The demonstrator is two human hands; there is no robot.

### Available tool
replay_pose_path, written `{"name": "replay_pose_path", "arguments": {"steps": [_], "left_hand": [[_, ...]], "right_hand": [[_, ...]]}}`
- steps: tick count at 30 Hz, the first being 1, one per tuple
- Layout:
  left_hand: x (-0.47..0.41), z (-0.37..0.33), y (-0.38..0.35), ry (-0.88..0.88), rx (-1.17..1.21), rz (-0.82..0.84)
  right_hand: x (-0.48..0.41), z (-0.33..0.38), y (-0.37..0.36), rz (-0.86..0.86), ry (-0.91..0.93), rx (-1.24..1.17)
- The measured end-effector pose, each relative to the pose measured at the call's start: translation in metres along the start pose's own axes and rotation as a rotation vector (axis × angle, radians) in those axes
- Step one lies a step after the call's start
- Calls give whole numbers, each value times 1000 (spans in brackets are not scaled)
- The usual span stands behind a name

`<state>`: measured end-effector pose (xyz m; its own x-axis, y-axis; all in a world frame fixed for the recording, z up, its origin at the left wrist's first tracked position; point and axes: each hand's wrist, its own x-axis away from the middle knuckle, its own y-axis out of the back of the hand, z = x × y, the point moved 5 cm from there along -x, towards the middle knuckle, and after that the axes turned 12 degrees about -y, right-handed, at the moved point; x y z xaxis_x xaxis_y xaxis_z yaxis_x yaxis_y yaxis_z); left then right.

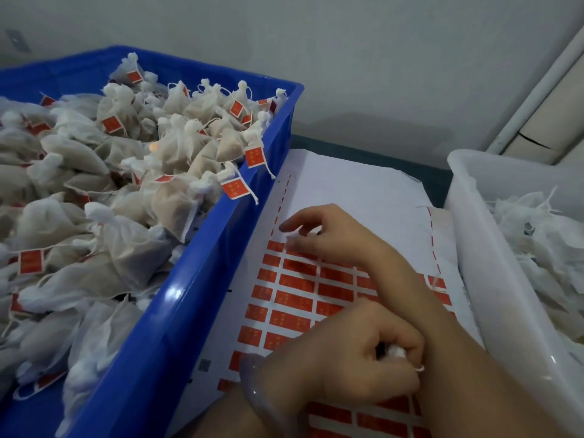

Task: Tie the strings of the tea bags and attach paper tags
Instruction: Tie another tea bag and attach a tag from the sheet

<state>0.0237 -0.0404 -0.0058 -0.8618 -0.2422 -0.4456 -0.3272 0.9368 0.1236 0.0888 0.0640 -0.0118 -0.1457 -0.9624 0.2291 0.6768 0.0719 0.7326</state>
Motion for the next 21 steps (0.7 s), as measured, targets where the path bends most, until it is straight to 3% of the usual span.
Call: {"name": "replay_pose_path", "arguments": {"steps": [6,16,21], "left_hand": [[-1,-11,12,-57,25,-95],[-2,-11,10,-87,30,-103],[0,-8,8,-64,53,-84]], "right_hand": [[-5,6,-22,-69,-13,95],[-6,9,-27,-35,-56,121],[4,4,-21,-117,-18,-53]]}}
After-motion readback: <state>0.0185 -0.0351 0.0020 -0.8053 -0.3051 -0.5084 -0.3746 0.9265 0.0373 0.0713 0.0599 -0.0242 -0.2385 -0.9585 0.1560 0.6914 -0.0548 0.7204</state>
